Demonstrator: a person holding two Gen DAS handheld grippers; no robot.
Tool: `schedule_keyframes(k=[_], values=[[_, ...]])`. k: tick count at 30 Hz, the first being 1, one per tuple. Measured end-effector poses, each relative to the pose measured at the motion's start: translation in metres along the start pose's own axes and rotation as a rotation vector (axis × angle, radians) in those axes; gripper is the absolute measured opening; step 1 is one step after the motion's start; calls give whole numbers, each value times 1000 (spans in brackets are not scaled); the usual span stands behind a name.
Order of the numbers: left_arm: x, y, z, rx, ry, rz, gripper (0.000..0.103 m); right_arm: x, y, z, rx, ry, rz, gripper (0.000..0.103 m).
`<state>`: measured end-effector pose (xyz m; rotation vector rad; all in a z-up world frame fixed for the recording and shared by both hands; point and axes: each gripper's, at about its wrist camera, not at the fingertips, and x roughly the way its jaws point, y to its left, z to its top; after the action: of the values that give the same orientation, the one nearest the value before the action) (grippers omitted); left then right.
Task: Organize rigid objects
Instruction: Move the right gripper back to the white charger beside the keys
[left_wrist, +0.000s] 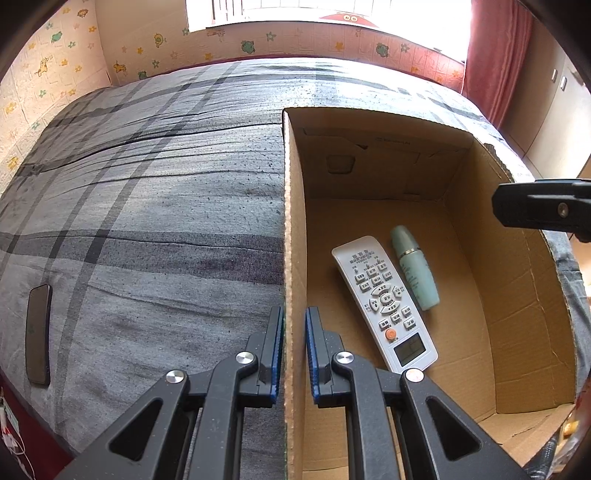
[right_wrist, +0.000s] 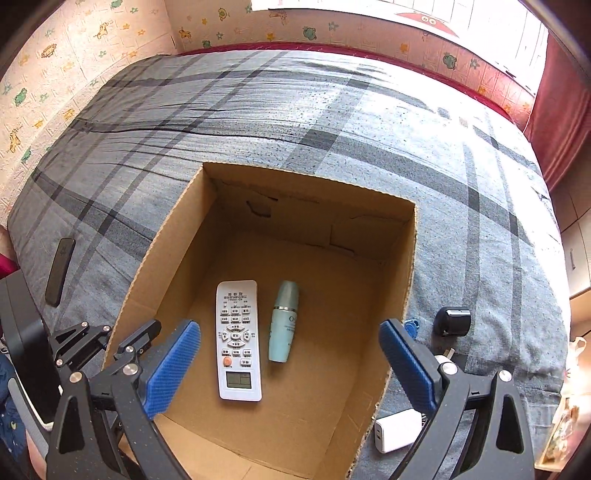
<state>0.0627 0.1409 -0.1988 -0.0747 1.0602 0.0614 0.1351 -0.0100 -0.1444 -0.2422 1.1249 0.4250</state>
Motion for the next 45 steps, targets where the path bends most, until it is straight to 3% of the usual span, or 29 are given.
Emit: schedule_keyframes(k=[22, 26, 35, 45], values=[[-1, -2, 1, 7, 4, 9, 13, -53, -97, -67, 122, -67, -78, 100], [-1, -2, 1, 8, 4, 9, 13, -46, -113, -86, 150, -73, -117, 100], [0, -2, 1, 9, 4, 13, 13, -19, -139, -127, 215, -52, -88, 100], [-1, -3, 0, 10, 3, 17, 13, 15, -130, -145, 140, -21, -91, 99]])
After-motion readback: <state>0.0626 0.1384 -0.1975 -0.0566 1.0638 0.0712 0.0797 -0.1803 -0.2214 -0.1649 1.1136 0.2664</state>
